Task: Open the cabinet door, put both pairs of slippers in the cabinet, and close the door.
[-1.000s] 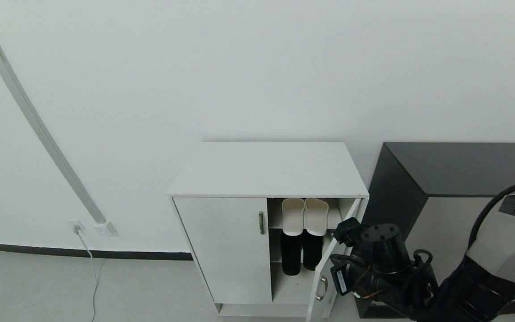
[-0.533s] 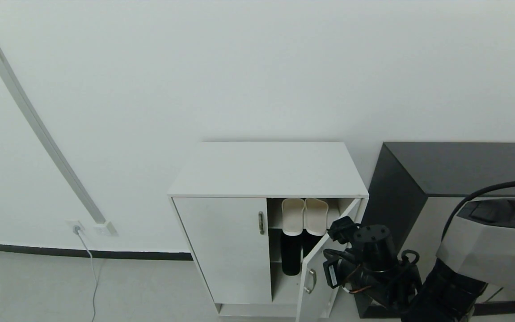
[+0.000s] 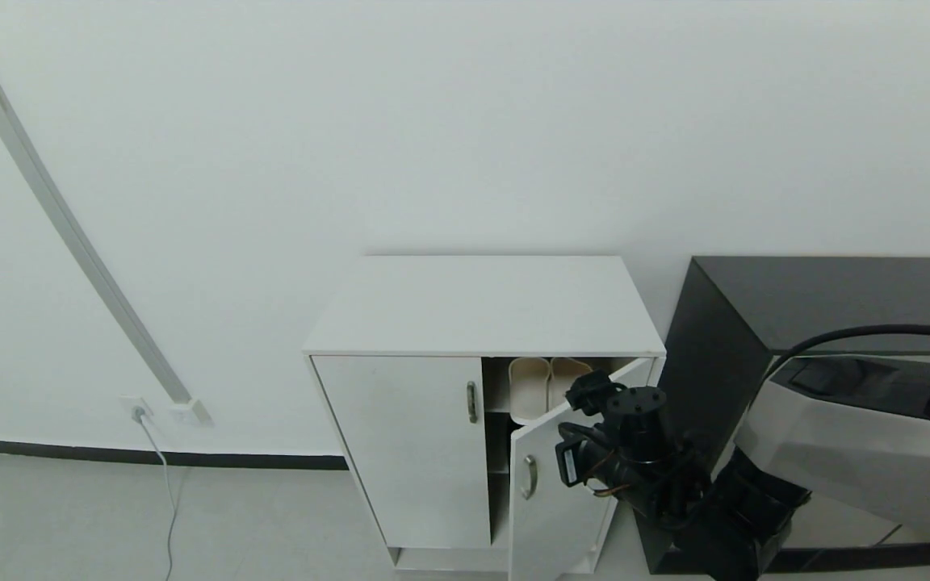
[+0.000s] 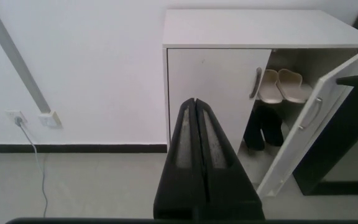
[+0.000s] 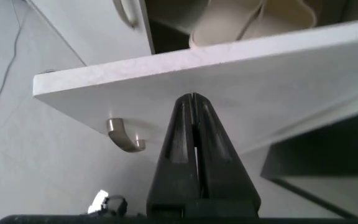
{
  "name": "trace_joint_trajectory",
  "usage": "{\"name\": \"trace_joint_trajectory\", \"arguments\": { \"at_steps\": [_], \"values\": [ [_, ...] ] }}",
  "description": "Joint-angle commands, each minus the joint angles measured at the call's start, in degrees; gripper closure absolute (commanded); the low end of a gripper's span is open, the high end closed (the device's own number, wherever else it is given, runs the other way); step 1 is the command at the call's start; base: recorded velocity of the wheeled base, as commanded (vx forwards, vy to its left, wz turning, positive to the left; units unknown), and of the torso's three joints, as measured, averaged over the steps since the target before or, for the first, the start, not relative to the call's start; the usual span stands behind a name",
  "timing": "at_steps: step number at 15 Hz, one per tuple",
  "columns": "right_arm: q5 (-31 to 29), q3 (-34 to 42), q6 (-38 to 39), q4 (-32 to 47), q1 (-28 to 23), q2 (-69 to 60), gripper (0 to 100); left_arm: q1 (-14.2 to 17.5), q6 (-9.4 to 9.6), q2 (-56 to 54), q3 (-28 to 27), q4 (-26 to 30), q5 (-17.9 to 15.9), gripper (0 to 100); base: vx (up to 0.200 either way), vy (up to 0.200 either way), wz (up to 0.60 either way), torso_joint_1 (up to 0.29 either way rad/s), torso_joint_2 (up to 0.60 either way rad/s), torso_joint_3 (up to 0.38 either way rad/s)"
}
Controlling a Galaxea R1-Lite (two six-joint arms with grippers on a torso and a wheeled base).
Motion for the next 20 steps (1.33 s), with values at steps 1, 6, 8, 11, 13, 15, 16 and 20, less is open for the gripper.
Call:
{"name": "trace_joint_trajectory", "arguments": {
  "at_steps": [1,6,8,11,13,15,16,20],
  "values": [
    [0.0,-3.7,0.0,0.2,-0.2,3.0,100,0.0,-0.1,0.0,0.0,0.0,0.0,100,0.0,0.0,0.0,0.0,0.0,0.0],
    [0.7,-8.6,0.0,0.5,-2.0,5.1,100,0.0,-0.01,0.1,0.0,0.0,-0.2,100,0.0,0.0,0.0,0.0,0.0,0.0],
    [0.7,-10.9,0.0,0.7,-2.9,5.9,100,0.0,-0.01,0.0,0.0,0.0,-0.4,100,0.0,0.0,0.0,0.0,0.0,0.0],
    [0.7,-14.7,0.0,2.0,-4.4,7.0,100,0.0,-0.01,0.0,0.0,0.0,-0.4,100,0.0,0.0,0.0,0.0,0.0,0.0],
    [0.7,-17.0,0.0,2.5,-5.1,8.2,100,0.0,-0.01,0.0,0.0,0.0,-0.4,100,0.0,0.0,0.0,0.0,0.0,0.0],
    [0.8,-18.3,0.0,3.2,-5.5,8.8,100,0.0,-0.1,0.1,0.0,0.0,-0.4,100,0.0,0.0,0.0,0.0,0.0,0.0],
    [0.8,-18.8,0.0,3.2,-5.7,9.1,100,0.0,-0.1,0.0,0.0,0.0,-0.4,100,0.0,0.0,0.0,0.0,0.0,0.0],
    [0.7,-21.6,0.0,4.0,-6.0,10.7,100,0.0,-0.1,0.0,0.0,0.0,-0.4,100,0.0,0.0,0.0,0.0,0.0,0.0]
  ]
}}
